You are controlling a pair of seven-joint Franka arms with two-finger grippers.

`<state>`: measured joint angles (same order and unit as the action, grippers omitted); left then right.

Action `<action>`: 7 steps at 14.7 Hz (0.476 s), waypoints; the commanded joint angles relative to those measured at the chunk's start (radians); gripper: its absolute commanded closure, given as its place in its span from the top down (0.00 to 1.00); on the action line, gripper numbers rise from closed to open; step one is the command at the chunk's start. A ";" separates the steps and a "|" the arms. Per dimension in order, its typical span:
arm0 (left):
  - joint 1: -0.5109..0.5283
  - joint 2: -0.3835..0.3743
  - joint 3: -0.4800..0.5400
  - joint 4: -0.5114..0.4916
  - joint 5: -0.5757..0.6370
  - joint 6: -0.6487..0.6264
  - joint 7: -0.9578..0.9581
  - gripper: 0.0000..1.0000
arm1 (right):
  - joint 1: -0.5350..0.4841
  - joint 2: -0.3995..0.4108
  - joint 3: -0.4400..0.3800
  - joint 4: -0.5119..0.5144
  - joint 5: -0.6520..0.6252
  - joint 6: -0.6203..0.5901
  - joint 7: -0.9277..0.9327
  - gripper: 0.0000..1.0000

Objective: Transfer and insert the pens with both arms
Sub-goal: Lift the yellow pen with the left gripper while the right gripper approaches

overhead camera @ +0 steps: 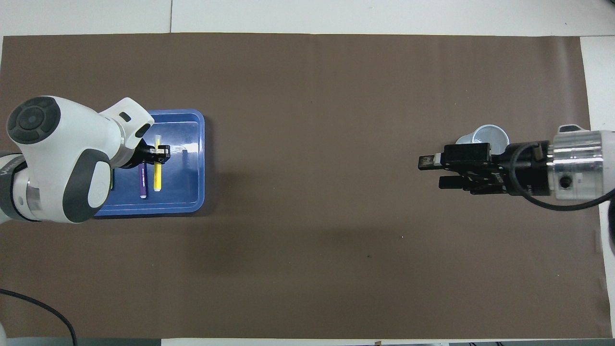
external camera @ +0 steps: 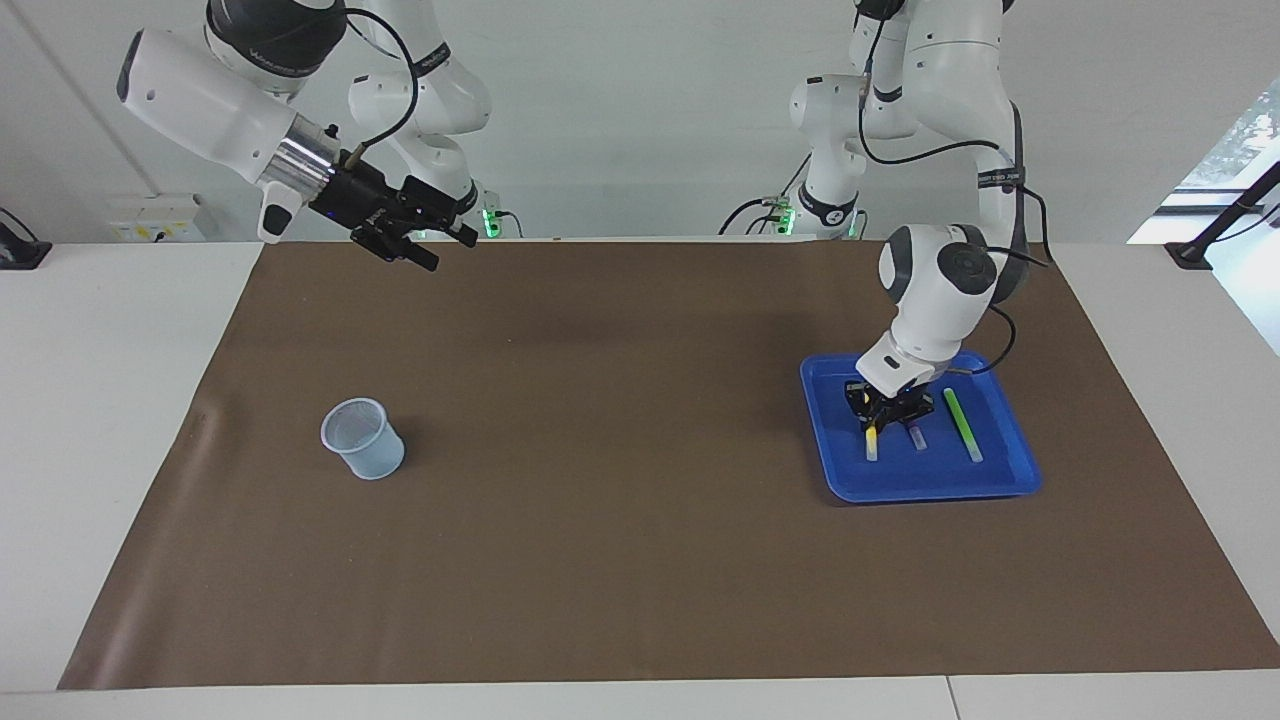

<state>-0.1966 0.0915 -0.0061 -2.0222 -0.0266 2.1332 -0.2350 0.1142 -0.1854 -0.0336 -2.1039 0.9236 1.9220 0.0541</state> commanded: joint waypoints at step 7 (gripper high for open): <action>-0.185 0.024 0.003 0.184 -0.260 -0.086 -0.890 0.00 | 0.208 0.066 0.008 -0.031 0.155 0.284 0.101 1.00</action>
<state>-0.3447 0.0928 -0.0160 -1.8698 -0.2210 2.0456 -0.9416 0.2922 -0.1212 -0.0221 -2.1272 1.0457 2.1636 0.1392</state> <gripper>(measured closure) 0.828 0.000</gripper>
